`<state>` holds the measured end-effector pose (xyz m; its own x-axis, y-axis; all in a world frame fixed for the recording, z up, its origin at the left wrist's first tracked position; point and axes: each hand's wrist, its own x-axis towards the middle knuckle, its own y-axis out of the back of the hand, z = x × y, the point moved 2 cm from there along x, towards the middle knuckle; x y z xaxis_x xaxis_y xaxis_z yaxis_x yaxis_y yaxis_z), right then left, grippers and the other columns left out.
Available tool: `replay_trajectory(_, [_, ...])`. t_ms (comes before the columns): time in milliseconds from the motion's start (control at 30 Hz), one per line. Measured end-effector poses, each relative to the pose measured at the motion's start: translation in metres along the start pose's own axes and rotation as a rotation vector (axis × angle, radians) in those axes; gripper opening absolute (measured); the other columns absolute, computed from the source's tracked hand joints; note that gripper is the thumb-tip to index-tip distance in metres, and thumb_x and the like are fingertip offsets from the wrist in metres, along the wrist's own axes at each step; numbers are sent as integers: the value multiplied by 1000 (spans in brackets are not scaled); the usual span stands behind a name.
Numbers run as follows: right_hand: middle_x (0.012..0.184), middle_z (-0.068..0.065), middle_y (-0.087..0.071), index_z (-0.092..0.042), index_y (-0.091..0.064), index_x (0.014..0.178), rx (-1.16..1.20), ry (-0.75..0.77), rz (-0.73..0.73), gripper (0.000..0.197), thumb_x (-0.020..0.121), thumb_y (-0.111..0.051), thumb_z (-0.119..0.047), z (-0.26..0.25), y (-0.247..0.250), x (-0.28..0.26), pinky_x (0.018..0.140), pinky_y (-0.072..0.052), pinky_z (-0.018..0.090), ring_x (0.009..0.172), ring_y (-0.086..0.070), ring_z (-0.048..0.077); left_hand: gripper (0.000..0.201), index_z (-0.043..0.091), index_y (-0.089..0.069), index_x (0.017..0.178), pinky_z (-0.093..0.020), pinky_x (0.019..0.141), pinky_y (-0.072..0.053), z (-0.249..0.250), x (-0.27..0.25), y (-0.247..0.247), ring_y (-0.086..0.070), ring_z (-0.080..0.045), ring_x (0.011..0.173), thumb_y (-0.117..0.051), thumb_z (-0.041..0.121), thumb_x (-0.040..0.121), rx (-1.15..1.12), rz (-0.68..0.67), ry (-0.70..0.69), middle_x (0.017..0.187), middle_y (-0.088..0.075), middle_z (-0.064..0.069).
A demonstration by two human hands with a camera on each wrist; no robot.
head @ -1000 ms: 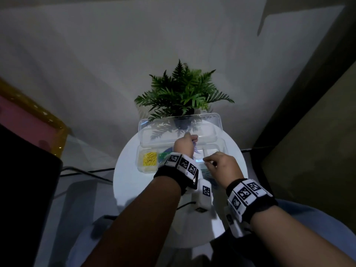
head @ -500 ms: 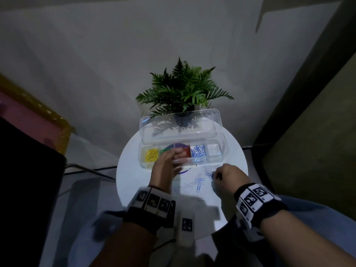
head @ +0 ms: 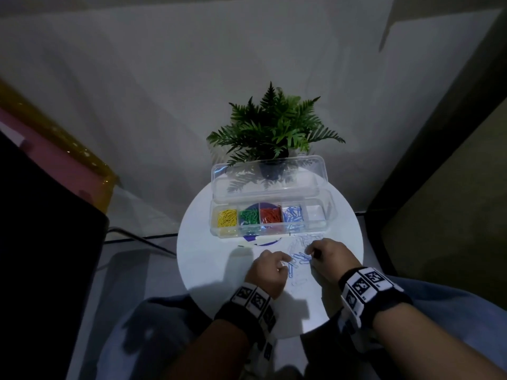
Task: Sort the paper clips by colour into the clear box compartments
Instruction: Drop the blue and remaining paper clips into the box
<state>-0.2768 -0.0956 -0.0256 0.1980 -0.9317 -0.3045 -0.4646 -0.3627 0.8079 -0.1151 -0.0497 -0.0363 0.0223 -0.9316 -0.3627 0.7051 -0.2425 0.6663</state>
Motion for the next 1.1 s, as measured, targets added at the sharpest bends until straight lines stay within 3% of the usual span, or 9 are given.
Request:
replay_trajectory(167, [112,6,-59,-18,-68,102,-30,-88,20,24,87,-50,-13,8,6,4,90,-42,26,107,-58,24,7,24,-57,91,-30,84,-46,-2,6,4,-57,-22,97,-54,24,85,59,79,56,101,-59,-3])
replay_trajectory(367, [109,5,-58,-19,-69,100,-50,-32,-3,20,87,-54,-17,5,6,5,90,-45,30,104,-59,24,17,23,-57,99,-28,87,-44,-13,9,20,-54,-16,102,-59,28,83,175,148,95,100,-57,3])
replay_trajectory(500, [109,2,-56,-23,-68,105,-47,28,-50,24,81,-63,-24,1,1,5,91,-46,30,101,-60,24,22,21,-61,106,-28,89,-43,-4,13,24,-55,-19,102,-56,23,85,208,158,-16,106,-59,-1])
replay_trajectory(633, [115,-1,-53,-25,-64,110,-146,59,-106,31,80,-64,-34,-8,-3,4,92,-45,31,102,-59,21,27,29,-65,110,-33,92,-45,7,18,12,-56,-21,106,-53,26,86,303,75,-112,113,-57,-2])
replay_trajectory(767, [113,-1,-55,-22,-65,107,-177,94,-77,28,81,-62,-32,-15,-4,6,89,-45,30,101,-58,21,24,31,-64,109,-33,91,-45,8,24,10,-55,-21,107,-56,29,87,413,84,-123,114,-58,2])
replay_trajectory(933, [104,5,-62,-17,-69,95,-160,121,-31,24,82,-50,-14,-17,-7,7,82,-49,30,96,-61,27,16,22,-65,102,-32,86,-44,14,29,14,-53,-21,106,-56,28,90,533,61,-144,110,-60,1])
replay_trajectory(1100, [101,1,-63,-19,-66,96,-48,51,-8,23,77,-54,-14,-14,-2,4,85,-50,29,96,-60,21,20,23,-56,111,-35,91,-42,19,25,12,-49,-22,111,-50,25,92,596,40,-223,118,-53,0])
